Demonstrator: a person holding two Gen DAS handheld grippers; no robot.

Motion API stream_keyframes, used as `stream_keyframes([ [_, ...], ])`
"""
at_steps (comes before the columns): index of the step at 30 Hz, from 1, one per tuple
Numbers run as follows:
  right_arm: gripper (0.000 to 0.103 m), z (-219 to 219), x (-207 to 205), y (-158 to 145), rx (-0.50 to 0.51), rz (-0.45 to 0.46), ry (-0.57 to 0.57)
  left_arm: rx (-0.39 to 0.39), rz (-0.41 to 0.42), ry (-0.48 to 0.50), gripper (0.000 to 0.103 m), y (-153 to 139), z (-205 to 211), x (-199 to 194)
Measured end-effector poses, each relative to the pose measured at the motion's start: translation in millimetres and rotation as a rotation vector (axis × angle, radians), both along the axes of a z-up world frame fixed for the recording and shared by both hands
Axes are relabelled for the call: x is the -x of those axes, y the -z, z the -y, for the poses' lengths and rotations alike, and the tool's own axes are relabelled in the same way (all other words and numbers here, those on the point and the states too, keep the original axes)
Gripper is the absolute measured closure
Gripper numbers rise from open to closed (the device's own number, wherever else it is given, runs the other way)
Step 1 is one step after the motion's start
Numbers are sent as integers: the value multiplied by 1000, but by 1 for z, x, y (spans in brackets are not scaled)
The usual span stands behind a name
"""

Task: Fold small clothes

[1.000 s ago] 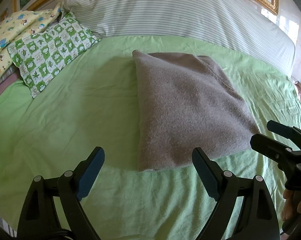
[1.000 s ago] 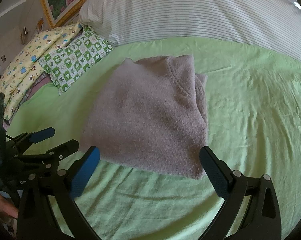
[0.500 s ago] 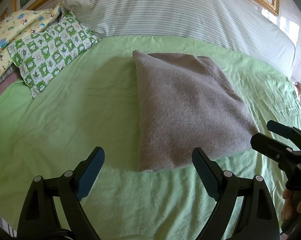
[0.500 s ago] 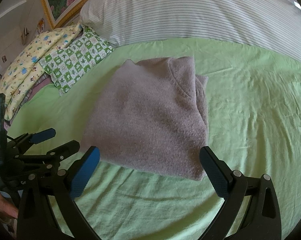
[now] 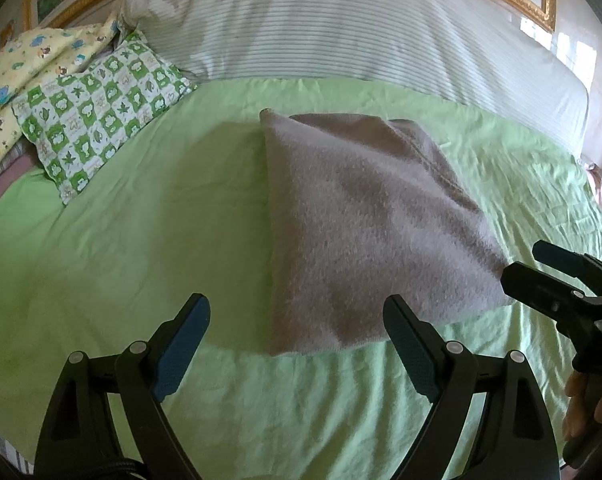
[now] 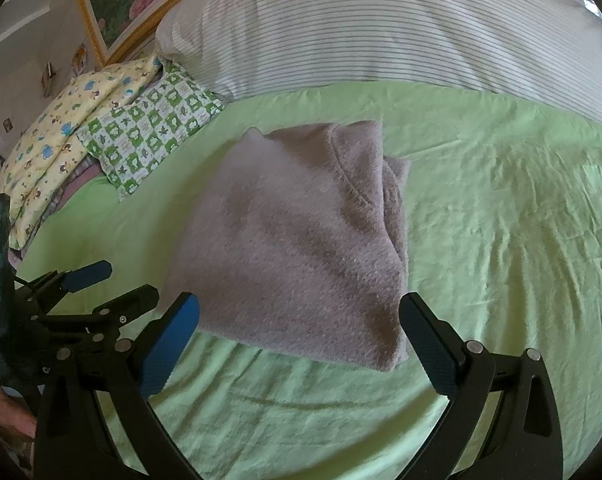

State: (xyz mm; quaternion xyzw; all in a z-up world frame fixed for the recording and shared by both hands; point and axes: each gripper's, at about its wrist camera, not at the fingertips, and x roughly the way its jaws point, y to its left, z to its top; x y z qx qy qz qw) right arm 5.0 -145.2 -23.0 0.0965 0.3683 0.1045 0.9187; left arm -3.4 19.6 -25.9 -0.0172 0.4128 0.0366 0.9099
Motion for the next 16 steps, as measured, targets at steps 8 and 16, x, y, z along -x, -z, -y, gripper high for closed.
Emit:
stream_keyframes([
  [8, 3, 7, -3, 2, -9, -6, 9, 9, -9, -6, 14, -2, -3, -8],
  [16, 3, 13, -7, 1, -25, -8, 16, 11, -26, -22, 14, -2, -3, -13],
])
